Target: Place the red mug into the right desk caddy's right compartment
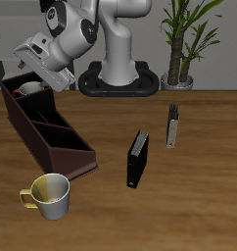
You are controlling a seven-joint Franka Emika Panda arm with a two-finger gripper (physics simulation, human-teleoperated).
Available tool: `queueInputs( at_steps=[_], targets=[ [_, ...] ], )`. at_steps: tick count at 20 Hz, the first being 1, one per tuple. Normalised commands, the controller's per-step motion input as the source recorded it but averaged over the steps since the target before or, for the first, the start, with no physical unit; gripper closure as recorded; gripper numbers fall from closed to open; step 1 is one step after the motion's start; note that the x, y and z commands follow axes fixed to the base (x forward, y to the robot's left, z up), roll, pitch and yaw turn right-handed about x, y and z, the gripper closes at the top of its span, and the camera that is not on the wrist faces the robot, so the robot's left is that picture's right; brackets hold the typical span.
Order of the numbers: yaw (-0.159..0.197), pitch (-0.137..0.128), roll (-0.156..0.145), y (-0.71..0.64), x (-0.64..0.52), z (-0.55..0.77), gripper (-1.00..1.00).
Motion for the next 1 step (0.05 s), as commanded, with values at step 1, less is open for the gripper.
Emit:
queueInputs(
  at_steps=[1],
  targets=[
    [0.001,-0.007,-0.002,0.05,0.08,0.11,-1.0]
  ],
)
